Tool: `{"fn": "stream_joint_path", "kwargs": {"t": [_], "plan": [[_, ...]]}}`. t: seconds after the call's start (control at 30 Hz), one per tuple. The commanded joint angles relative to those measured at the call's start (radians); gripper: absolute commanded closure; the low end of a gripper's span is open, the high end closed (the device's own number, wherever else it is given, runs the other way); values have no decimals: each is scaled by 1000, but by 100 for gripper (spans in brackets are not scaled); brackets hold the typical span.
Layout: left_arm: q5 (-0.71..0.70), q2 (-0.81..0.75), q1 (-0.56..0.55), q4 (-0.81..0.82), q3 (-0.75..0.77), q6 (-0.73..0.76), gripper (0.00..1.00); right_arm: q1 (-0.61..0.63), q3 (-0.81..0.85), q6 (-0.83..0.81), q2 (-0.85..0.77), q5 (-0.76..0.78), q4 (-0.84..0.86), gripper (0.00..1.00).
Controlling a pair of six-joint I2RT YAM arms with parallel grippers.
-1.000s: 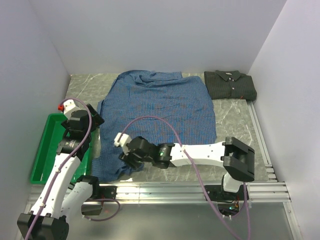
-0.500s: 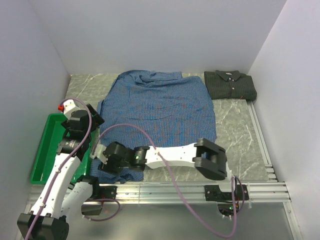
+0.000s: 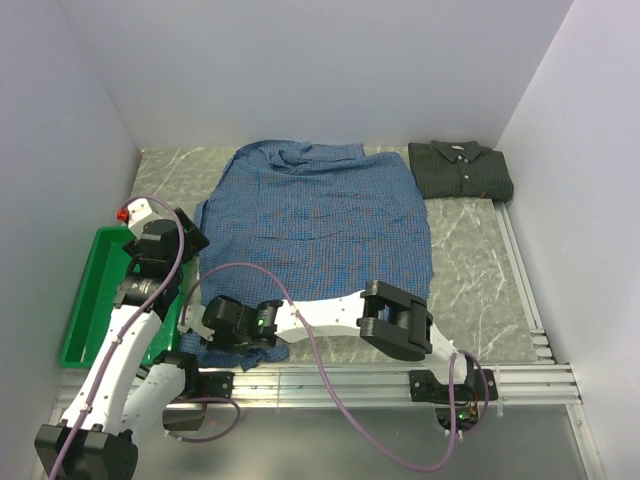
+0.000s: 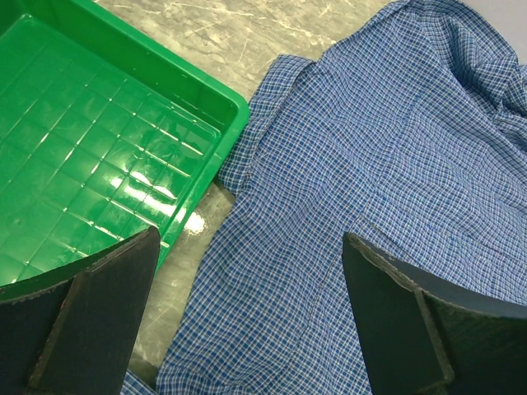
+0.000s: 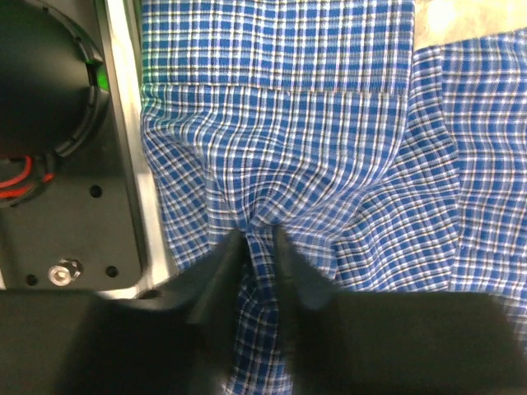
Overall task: Fold and stack the long sleeve shirts
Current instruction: Flatten the shirt out
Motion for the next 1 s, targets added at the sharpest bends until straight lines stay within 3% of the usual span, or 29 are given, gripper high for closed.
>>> {"fn": "stream_joint_path", "kwargs": {"t": [0.0,0.03,0.1,0.43,0.8,0.87,0.93,0.97], "plan": [[16,-2,5,17,21,-2,2,8,52,-8,2,3,-4,81],[18,0,5,17,21,-2,2,9,53,-11,-10,5,-7,92],[16,-2,5,18,19,-2,2,13,41,-12,-38,11,-4,99],[36,0,6,21,17,5,2,9,-108,47,-318,101,45,100],[78,7,6,30,7,14,2,3,-283,186,-389,134,76,88],[97,18,6,27,10,11,2,5,-283,196,-391,91,50,81],[131,27,6,8,13,0,2,5,-283,211,-406,83,26,63],[178,33,8,-8,19,-21,1,3,-284,217,-418,90,4,59]]}}
